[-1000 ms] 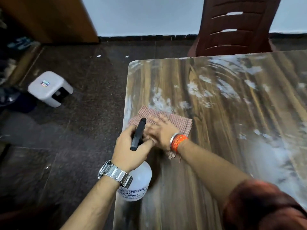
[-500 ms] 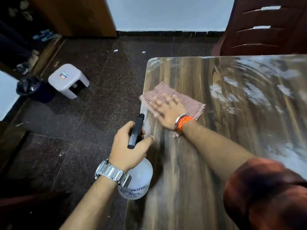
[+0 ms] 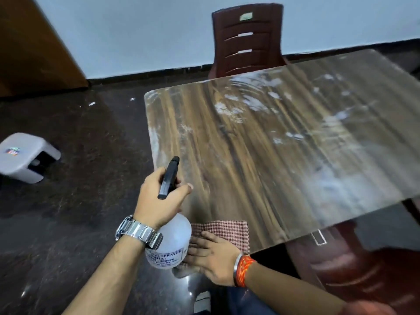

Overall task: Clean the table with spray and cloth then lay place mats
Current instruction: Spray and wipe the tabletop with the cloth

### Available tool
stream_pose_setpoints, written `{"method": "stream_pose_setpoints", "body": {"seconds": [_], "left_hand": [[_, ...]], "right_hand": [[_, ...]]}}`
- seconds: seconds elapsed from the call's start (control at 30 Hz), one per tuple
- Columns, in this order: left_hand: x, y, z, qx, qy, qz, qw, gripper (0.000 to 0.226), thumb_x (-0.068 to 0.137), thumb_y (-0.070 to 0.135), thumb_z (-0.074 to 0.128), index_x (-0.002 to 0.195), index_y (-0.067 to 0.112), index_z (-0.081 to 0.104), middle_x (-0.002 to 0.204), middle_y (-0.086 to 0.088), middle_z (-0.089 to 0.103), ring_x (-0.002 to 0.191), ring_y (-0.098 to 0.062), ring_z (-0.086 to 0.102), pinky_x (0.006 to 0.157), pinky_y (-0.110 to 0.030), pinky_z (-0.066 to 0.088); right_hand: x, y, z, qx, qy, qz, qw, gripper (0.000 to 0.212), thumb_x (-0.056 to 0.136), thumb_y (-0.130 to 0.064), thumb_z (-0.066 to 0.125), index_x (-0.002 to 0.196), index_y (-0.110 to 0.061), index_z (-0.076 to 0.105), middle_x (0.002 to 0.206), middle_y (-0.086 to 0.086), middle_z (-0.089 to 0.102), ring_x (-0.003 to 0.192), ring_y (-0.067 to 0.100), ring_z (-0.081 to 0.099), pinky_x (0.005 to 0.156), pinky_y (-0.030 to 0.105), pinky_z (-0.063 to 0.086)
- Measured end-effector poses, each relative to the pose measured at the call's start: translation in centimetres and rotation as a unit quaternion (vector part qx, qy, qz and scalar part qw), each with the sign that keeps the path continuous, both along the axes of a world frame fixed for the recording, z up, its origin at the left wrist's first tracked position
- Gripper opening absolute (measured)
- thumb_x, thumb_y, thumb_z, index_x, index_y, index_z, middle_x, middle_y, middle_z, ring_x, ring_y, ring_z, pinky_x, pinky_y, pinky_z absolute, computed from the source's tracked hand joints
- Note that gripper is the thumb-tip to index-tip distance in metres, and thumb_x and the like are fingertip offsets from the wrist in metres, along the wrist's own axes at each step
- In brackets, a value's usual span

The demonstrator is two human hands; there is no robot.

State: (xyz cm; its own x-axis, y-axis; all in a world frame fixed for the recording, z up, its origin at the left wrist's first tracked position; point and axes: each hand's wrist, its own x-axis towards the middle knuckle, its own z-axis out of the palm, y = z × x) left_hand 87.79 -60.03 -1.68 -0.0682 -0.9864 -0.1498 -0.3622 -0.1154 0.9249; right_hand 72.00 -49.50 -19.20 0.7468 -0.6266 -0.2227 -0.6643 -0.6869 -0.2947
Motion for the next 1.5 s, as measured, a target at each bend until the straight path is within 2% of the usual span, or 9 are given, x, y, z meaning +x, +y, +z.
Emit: {"method": "stream_pose_setpoints", "body": {"seconds": [0.13, 0.27, 0.43, 0.57, 0.7, 0.83, 1.1, 1.3, 1.5], "left_hand": [[-3.0, 3.1, 1.4, -0.010, -0.008, -0.056, 0.998, 0.025, 0.076, 0.012, 0.080, 0.078, 0.006, 0.055, 0.062, -0.004, 0.059, 0.049, -0.026, 0.061, 0.043, -0.028, 0.049], [-8.6, 5.8, 2.7, -0.005, 0.009, -0.106, 0.994, 0.037, 0.064, 0.023, 0.077, 0.083, 0.001, 0.054, 0.065, -0.009, 0.059, 0.043, -0.024, 0.057, 0.051, -0.047, 0.055], [-18.9, 8.6, 4.1, -0.039, -0.049, -0.239, 0.969, 0.037, 0.069, 0.027, 0.078, 0.086, 0.009, 0.051, 0.075, -0.010, 0.060, 0.062, -0.031, 0.065, 0.066, -0.057, 0.057], [-29.2, 12.0, 5.6, -0.104, -0.112, -0.319, 0.936, 0.040, 0.069, 0.032, 0.073, 0.090, 0.008, 0.048, 0.090, -0.020, 0.060, 0.077, -0.036, 0.062, 0.074, -0.055, 0.053], [-40.0, 17.4, 6.5, -0.139, -0.103, -0.356, 0.918, 0.037, 0.064, 0.027, 0.069, 0.090, 0.009, 0.048, 0.088, -0.020, 0.060, 0.075, -0.038, 0.063, 0.069, -0.056, 0.052], [-49.7, 22.8, 7.9, -0.172, -0.099, -0.392, 0.898, 0.030, 0.065, 0.024, 0.067, 0.090, 0.017, 0.052, 0.090, -0.012, 0.058, 0.074, -0.027, 0.059, 0.062, -0.034, 0.044], [-67.5, 28.0, 10.2, -0.243, -0.129, -0.435, 0.857, 0.041, 0.071, 0.029, 0.081, 0.097, 0.011, 0.056, 0.093, -0.008, 0.060, 0.085, -0.028, 0.059, 0.074, -0.038, 0.049], [-79.2, 27.9, 10.2, -0.255, -0.115, -0.437, 0.855, 0.044, 0.069, 0.026, 0.088, 0.095, 0.007, 0.057, 0.089, -0.006, 0.061, 0.079, -0.025, 0.059, 0.062, -0.031, 0.044], [-92.1, 26.2, 11.4, -0.252, -0.143, -0.457, 0.841, 0.060, 0.061, 0.039, 0.093, 0.099, 0.008, 0.057, 0.096, -0.009, 0.065, 0.088, -0.029, 0.063, 0.078, -0.044, 0.053]], "right_hand": [[-5.5, 4.6, 0.8, 0.090, -0.028, -0.068, 0.993, 0.046, 0.098, -0.026, 0.037, 0.144, -0.030, 0.041, 0.146, -0.009, 0.047, 0.138, 0.017, 0.036, 0.113, 0.041, 0.026], [-11.1, 7.2, 6.2, 0.099, -0.149, -0.289, 0.941, 0.045, 0.094, -0.021, 0.037, 0.135, -0.022, 0.054, 0.133, 0.002, 0.059, 0.119, 0.016, 0.053, 0.103, 0.030, 0.041], [-22.0, 10.5, 12.3, -0.045, -0.234, -0.524, 0.818, 0.034, 0.096, -0.017, 0.050, 0.127, -0.024, 0.061, 0.122, -0.005, 0.067, 0.111, 0.011, 0.061, 0.091, 0.012, 0.040], [-31.5, 14.6, 17.0, -0.154, -0.257, -0.634, 0.713, 0.033, 0.091, -0.019, 0.058, 0.123, -0.022, 0.064, 0.114, 0.001, 0.070, 0.106, 0.016, 0.063, 0.088, 0.020, 0.044], [-41.6, 20.1, 21.1, -0.226, -0.273, -0.665, 0.657, 0.032, 0.088, -0.016, 0.061, 0.120, -0.019, 0.067, 0.113, 0.003, 0.070, 0.107, 0.018, 0.063, 0.092, 0.025, 0.045], [-50.7, 25.4, 24.6, -0.277, -0.260, -0.693, 0.613, 0.033, 0.089, -0.016, 0.062, 0.122, -0.015, 0.066, 0.113, 0.008, 0.069, 0.106, 0.022, 0.062, 0.091, 0.026, 0.044], [-65.2, 31.4, 27.3, -0.295, -0.217, -0.735, 0.571, 0.039, 0.094, -0.028, 0.057, 0.130, -0.011, 0.060, 0.121, 0.011, 0.065, 0.114, 0.024, 0.057, 0.097, 0.028, 0.040], [-75.9, 31.9, 28.6, -0.299, -0.188, -0.740, 0.572, 0.038, 0.096, -0.024, 0.054, 0.133, -0.014, 0.056, 0.130, 0.006, 0.061, 0.120, 0.022, 0.054, 0.101, 0.030, 0.040], [-87.2, 31.8, 29.6, -0.297, -0.152, -0.741, 0.583, 0.027, 0.093, -0.023, 0.056, 0.119, -0.019, 0.064, 0.115, 0.004, 0.067, 0.107, 0.025, 0.060, 0.088, 0.036, 0.048]]}}
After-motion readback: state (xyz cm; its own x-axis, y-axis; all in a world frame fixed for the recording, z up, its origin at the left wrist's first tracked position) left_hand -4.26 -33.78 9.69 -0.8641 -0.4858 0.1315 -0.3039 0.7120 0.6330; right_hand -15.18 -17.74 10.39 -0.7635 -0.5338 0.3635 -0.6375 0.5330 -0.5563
